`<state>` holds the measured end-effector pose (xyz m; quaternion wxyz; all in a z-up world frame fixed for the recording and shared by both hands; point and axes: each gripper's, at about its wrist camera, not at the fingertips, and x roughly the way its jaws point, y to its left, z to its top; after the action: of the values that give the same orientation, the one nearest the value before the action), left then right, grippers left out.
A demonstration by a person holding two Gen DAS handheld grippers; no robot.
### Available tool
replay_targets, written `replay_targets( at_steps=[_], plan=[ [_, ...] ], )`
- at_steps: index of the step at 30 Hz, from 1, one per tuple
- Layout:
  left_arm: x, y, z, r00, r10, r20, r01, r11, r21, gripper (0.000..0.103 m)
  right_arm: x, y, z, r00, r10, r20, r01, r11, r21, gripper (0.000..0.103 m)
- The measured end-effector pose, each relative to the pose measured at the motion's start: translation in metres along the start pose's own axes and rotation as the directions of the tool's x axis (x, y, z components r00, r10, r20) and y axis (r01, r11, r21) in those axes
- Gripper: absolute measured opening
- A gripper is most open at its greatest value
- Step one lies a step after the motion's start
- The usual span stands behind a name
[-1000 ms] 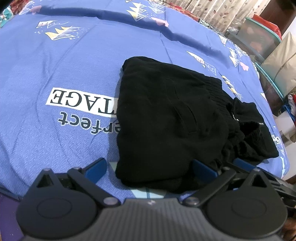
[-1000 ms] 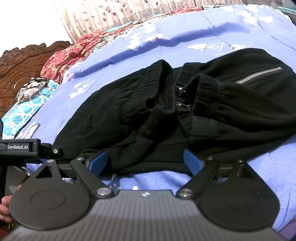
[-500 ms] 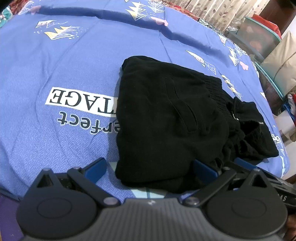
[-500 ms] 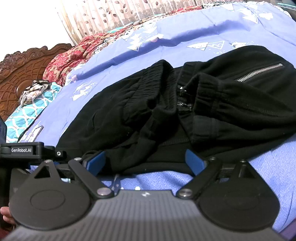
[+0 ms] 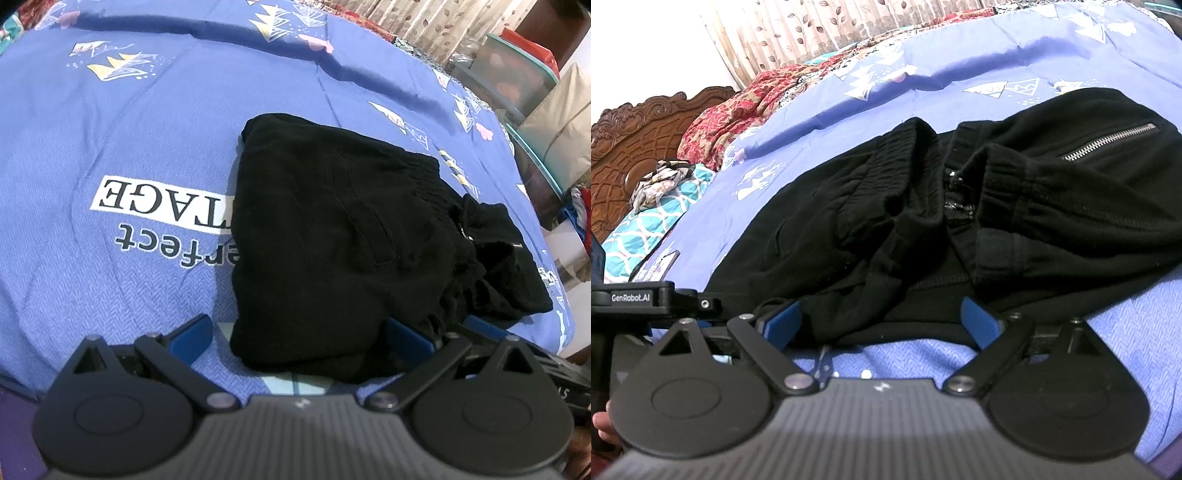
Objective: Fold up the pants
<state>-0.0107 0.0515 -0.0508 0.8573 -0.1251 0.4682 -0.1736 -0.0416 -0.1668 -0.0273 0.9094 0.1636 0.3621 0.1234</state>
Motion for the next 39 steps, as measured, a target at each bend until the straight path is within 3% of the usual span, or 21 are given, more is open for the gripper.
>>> replay_targets(
  at_steps=[39],
  plan=[
    [0.0001, -0.0059, -0.0024, 1.000, 0.027, 0.005, -0.027, 1.000, -0.004, 0.103, 0.0021, 0.0019, 0.0014, 1.000, -0.005, -0.005, 0.005, 0.999, -0.033, 0.095]
  ],
)
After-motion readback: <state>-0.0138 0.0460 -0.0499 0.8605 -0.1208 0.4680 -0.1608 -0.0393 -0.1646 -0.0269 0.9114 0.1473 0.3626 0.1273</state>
